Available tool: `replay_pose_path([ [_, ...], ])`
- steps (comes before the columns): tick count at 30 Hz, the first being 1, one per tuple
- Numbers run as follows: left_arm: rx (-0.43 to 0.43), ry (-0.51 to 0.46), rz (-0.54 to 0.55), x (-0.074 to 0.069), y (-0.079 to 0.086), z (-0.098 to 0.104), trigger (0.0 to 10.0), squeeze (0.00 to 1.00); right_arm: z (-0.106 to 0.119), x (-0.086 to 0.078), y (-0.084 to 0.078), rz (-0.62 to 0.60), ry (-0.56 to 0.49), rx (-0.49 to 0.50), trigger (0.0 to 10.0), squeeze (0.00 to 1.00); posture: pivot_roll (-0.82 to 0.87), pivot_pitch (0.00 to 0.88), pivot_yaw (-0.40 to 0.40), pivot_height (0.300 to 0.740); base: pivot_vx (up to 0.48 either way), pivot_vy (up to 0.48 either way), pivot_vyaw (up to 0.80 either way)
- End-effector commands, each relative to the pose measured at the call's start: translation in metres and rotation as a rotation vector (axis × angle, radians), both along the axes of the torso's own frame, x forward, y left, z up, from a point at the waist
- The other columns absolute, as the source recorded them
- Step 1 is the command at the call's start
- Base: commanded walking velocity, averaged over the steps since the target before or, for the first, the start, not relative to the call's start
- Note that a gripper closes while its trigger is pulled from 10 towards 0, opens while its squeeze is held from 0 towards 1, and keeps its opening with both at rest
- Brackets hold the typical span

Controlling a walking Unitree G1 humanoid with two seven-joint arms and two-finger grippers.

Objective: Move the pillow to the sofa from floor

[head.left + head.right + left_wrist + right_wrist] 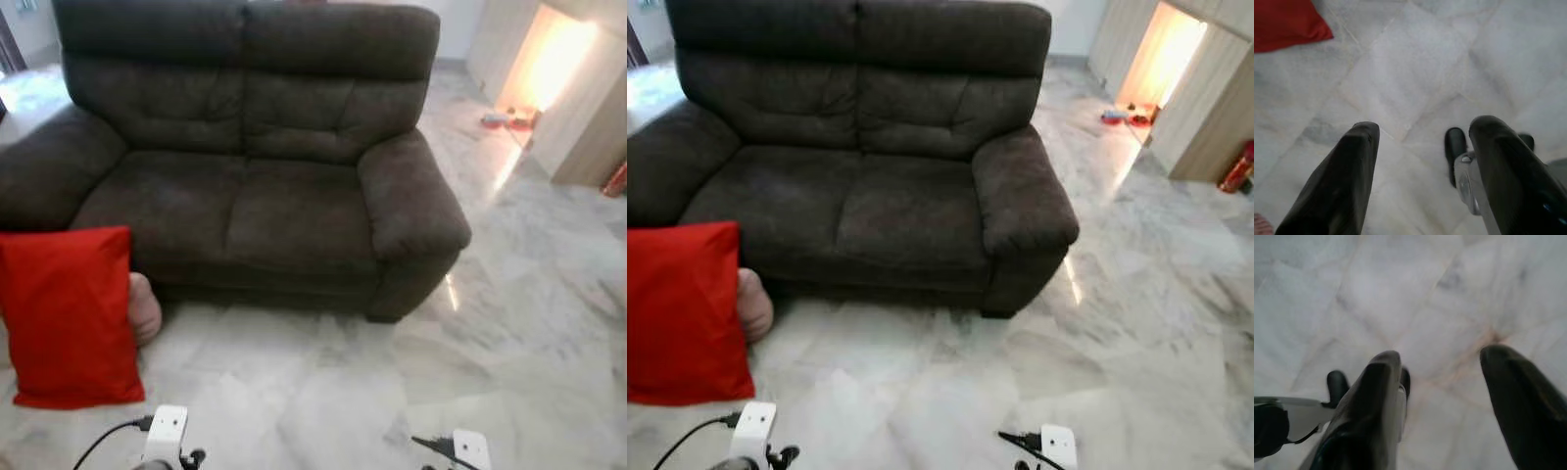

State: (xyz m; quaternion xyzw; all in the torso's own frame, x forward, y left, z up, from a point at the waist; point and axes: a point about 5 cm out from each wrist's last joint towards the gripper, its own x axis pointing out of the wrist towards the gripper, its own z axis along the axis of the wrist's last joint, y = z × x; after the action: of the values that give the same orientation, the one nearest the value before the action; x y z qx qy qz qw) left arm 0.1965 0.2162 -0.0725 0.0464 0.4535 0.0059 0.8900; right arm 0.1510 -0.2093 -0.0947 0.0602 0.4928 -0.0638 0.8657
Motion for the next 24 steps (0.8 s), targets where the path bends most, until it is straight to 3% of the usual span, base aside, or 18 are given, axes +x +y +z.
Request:
replay_pose_path([
  [1, -0.003, 0.008, -0.004, -0.0014, -0.0023, -0.0013, 10.0, 0.0, -0.0003, -0.0023, -0.0029, -0.001, 0.005, -0.007, 10.0, 0.0, 0.03, 0.0, -0.057, 0.74, 0.0, 0.416, 0.0],
  [24, -0.006, 0.01, -0.002, -0.0014, -0.0022, -0.0013, 10.0, 0.0, 0.0, -0.0015, -0.0023, 0.01, 0.0, 0.0, 10.0, 0.0, 0.03, 0.0, -0.057, 0.74, 0.0, 0.417, 0.0],
])
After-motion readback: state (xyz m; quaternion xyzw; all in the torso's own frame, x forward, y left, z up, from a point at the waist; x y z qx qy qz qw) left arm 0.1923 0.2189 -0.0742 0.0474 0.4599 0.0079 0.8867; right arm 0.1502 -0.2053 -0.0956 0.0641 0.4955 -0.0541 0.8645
